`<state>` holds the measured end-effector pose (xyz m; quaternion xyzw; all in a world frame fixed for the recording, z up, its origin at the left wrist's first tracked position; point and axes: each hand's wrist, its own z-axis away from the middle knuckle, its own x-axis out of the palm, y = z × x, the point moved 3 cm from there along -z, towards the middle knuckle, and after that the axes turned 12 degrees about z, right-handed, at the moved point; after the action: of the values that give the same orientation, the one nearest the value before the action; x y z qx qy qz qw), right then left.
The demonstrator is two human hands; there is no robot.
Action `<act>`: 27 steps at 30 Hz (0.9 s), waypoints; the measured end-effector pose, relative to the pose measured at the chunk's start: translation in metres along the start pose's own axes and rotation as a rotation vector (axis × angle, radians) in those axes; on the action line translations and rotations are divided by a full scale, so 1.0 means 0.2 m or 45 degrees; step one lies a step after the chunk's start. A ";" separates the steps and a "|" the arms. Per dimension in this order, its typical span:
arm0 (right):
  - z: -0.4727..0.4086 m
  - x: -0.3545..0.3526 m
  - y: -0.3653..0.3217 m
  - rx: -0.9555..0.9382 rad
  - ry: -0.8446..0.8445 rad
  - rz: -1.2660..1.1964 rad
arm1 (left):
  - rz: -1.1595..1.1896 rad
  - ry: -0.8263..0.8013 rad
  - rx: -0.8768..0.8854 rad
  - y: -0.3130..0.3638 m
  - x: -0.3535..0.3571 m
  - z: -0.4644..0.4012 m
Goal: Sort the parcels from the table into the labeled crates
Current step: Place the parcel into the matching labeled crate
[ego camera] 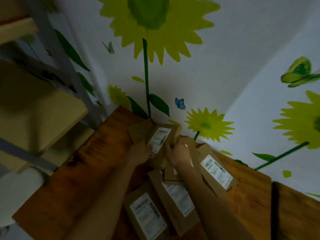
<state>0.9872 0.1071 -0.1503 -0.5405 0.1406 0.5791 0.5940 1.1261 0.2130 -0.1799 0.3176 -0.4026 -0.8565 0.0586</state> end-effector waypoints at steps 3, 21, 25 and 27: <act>-0.10 0.06 -0.01 -0.017 0.021 -0.042 | 0.084 -0.024 -0.031 0.01 0.04 -0.08; 0.71 -0.29 -0.06 -0.147 0.223 -0.952 | 1.188 0.024 0.163 0.14 -0.18 0.72; 1.15 -0.36 -0.08 -0.127 0.244 -1.091 | 1.219 -0.067 0.271 0.15 -0.29 1.19; 1.36 -0.38 -0.08 -0.153 0.284 -1.053 | 1.178 -0.096 0.313 0.14 -0.33 1.41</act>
<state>0.8531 0.2895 0.0199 -0.6442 -0.0586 0.2374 0.7247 1.0078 0.4010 0.0066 0.0785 -0.6019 -0.6974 0.3810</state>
